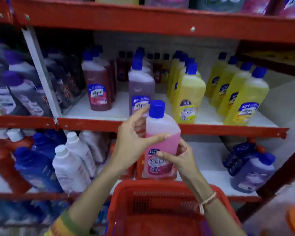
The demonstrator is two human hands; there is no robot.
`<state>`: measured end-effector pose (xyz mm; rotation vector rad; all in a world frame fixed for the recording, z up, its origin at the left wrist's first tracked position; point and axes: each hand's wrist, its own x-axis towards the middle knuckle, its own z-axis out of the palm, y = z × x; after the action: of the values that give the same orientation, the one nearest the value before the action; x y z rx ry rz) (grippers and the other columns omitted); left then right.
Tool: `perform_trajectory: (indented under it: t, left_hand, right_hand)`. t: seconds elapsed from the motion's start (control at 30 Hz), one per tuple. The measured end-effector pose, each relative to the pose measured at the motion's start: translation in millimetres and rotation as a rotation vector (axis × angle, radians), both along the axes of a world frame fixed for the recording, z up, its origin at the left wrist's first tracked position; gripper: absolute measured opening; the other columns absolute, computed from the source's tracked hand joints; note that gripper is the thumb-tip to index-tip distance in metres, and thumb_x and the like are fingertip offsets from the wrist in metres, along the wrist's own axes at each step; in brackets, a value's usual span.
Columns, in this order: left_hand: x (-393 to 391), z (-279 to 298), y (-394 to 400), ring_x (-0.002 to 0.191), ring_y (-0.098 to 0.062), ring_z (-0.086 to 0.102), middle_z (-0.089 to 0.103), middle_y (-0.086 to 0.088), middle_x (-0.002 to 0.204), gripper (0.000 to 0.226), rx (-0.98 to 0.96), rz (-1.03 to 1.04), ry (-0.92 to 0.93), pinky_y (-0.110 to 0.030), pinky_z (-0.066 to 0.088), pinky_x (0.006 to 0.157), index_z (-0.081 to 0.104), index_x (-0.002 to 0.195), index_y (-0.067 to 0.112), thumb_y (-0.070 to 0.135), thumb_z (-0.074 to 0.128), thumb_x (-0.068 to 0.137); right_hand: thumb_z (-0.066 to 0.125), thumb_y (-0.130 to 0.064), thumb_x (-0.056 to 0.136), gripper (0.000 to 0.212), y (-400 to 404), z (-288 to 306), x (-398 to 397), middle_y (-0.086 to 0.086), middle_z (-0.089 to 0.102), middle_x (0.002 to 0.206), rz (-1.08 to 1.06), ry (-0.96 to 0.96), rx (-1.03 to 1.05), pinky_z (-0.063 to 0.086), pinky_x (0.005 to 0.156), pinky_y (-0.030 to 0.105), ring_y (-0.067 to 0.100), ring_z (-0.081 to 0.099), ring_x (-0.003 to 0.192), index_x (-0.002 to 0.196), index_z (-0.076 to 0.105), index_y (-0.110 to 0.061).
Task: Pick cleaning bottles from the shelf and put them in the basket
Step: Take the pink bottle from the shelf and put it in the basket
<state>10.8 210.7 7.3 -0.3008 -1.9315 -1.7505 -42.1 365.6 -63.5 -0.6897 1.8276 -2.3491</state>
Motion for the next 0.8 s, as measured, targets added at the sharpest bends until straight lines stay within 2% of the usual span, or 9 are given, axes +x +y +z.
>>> perform_trajectory:
  t: [0.07,0.23,0.37,0.43,0.5,0.57,0.63,0.73,0.8]
  left_hand:
    - [4,-21,4,0.098,-0.005,0.070,0.074,0.022,0.102,0.077,-0.006,0.015,-0.035,-0.013,0.054,0.075,0.056,0.119,0.041,0.021,0.090,0.053]
    - [17,-88,13,0.110,-0.012,0.066,0.069,-0.003,0.120,0.079,0.021,0.050,-0.171,-0.027,0.056,0.090,0.054,0.128,0.023,0.001,0.088,0.060]
    - [30,-138,20,0.105,-0.004,0.066,0.068,0.009,0.112,0.077,-0.005,0.110,-0.264,-0.014,0.053,0.083,0.055,0.115,0.039,-0.004,0.086,0.059]
    - [36,-162,21,0.100,0.001,0.067,0.068,0.011,0.108,0.078,-0.029,0.116,-0.325,-0.011,0.052,0.080,0.055,0.112,0.039,-0.008,0.085,0.058]
    - [42,-186,23,0.096,0.004,0.067,0.069,0.011,0.104,0.077,-0.032,0.109,-0.387,-0.009,0.051,0.078,0.055,0.109,0.036,-0.011,0.084,0.055]
    - [48,-207,24,0.094,0.004,0.067,0.070,0.005,0.102,0.073,-0.036,0.102,-0.448,-0.010,0.052,0.079,0.057,0.107,0.030,-0.010,0.086,0.054]
    - [53,-227,24,0.095,-0.001,0.068,0.071,0.001,0.102,0.070,-0.042,0.114,-0.488,-0.013,0.053,0.081,0.058,0.108,0.025,-0.007,0.087,0.054]
    - [59,-250,23,0.097,-0.011,0.069,0.072,0.000,0.100,0.071,-0.059,0.175,-0.550,-0.020,0.056,0.084,0.058,0.103,0.033,-0.008,0.087,0.053]
    - [62,-265,22,0.096,-0.013,0.070,0.072,0.002,0.097,0.070,-0.071,0.199,-0.605,-0.029,0.057,0.086,0.057,0.098,0.037,-0.006,0.088,0.052]
  right_hand:
    - [0.090,-0.004,0.052,0.051,4,-18,6,-0.003,0.079,0.089,-0.018,-0.030,0.045,0.058,0.069,0.022,0.011,0.073,0.083,0.095,0.074,-0.027]
    - [0.089,0.002,0.051,0.057,13,-74,22,-0.006,0.079,0.090,-0.048,-0.135,0.140,0.057,0.068,0.019,0.008,0.073,0.083,0.099,0.070,-0.022]
    - [0.089,0.011,0.050,0.062,20,-123,31,-0.005,0.078,0.089,-0.068,-0.216,0.262,0.058,0.070,0.021,0.007,0.070,0.083,0.098,0.068,-0.022]
    - [0.091,0.008,0.048,0.064,23,-146,35,0.001,0.076,0.094,-0.076,-0.253,0.340,0.059,0.074,0.028,0.011,0.068,0.086,0.101,0.066,-0.019]
    - [0.092,0.006,0.047,0.063,25,-167,40,0.010,0.071,0.096,-0.076,-0.283,0.407,0.056,0.080,0.042,0.017,0.063,0.088,0.102,0.064,-0.010]
    - [0.092,0.004,0.047,0.062,25,-186,45,0.011,0.069,0.096,-0.073,-0.309,0.474,0.053,0.082,0.047,0.018,0.060,0.089,0.099,0.063,-0.010]
    - [0.093,0.001,0.046,0.061,23,-203,50,0.009,0.069,0.095,-0.068,-0.336,0.539,0.053,0.082,0.046,0.018,0.060,0.089,0.098,0.064,-0.012]
    - [0.094,-0.002,0.047,0.058,21,-224,54,0.009,0.069,0.092,-0.050,-0.359,0.620,0.051,0.076,0.041,0.017,0.059,0.087,0.097,0.064,-0.007]
    - [0.093,-0.004,0.051,0.052,18,-235,56,0.005,0.068,0.088,-0.035,-0.349,0.667,0.049,0.072,0.034,0.014,0.058,0.083,0.092,0.063,-0.013]
